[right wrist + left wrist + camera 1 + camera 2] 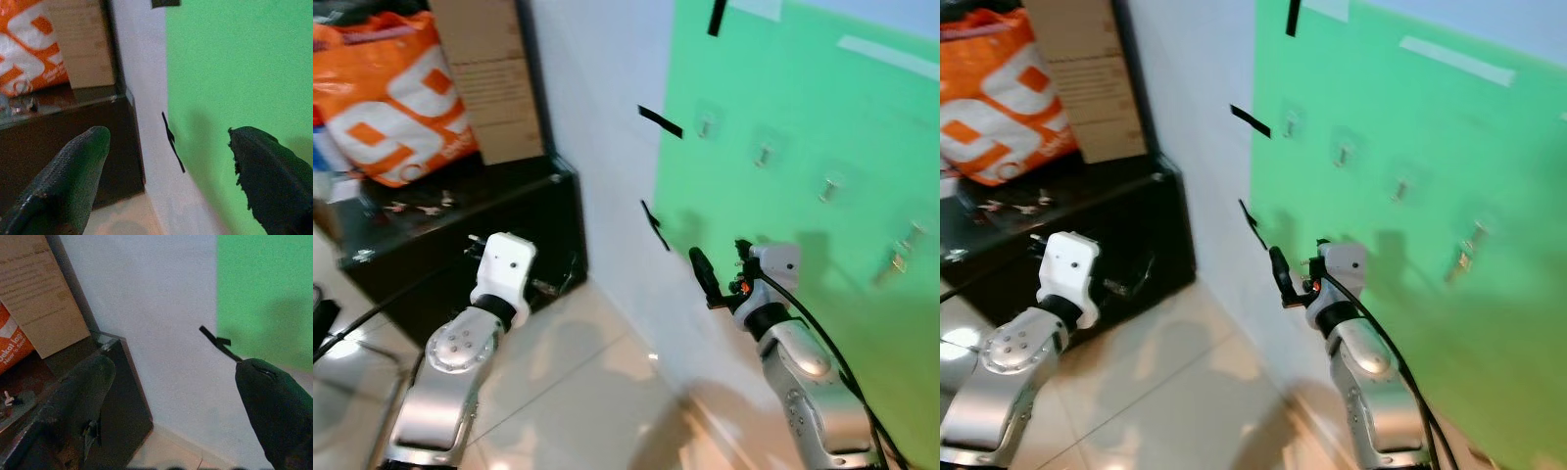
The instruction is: Hang keys on a hook
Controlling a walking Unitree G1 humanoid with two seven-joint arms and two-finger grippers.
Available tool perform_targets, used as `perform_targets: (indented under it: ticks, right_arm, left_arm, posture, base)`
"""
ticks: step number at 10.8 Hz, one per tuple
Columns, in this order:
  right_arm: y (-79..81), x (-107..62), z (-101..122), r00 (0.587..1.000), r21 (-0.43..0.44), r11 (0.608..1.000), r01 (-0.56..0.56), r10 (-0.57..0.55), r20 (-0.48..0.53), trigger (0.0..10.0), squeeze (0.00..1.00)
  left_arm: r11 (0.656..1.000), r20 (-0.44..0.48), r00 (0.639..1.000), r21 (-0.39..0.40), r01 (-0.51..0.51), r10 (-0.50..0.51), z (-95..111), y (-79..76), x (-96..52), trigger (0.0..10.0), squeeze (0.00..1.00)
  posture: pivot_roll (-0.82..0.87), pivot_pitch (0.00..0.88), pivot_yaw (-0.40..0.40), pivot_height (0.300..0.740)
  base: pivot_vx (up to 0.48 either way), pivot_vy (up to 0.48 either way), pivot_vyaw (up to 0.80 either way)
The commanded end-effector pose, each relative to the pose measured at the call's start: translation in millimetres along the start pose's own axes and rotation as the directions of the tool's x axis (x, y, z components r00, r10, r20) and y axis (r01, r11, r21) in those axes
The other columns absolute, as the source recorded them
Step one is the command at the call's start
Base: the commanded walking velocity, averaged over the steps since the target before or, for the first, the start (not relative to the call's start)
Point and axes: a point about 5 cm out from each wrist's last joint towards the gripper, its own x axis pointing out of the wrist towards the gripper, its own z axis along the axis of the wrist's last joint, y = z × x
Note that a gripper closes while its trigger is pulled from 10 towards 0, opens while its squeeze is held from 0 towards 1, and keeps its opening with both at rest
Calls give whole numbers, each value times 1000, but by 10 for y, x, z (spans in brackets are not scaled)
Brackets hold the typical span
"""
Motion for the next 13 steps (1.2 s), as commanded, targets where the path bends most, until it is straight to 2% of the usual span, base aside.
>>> perform_targets:
  ticks: [1,3,7,13]
  right_arm:
    - [34,22,36,1000,-20,1000,-9,9,21,10000,1000]
    - [-21,26,20,1000,-7,999,31,-31,-2,10000,1000]
    - [11,28,12,1000,-23,1000,-5,5,-1,10000,1000]
    - [33,43,23,1000,-16,1000,-15,15,4,10000,1000]
  left_arm:
    - [999,7,999,17,-31,31,19,69,-29,10000,12]
    - [999,10,999,11,-37,36,21,78,-29,10000,27]
    - [999,15,999,3,-40,40,31,82,-16,10000,63]
    - [999,21,999,3,-39,39,40,92,4,10000,71]
  posture:
    - [-75,0,13,740]
    - [-74,0,12,740]
    - [-74,0,12,740]
    - [-74,0,14,740]
  base:
    - [307,0,563]
    - [339,0,0]
    - [379,0,0]
    - [401,0,703]
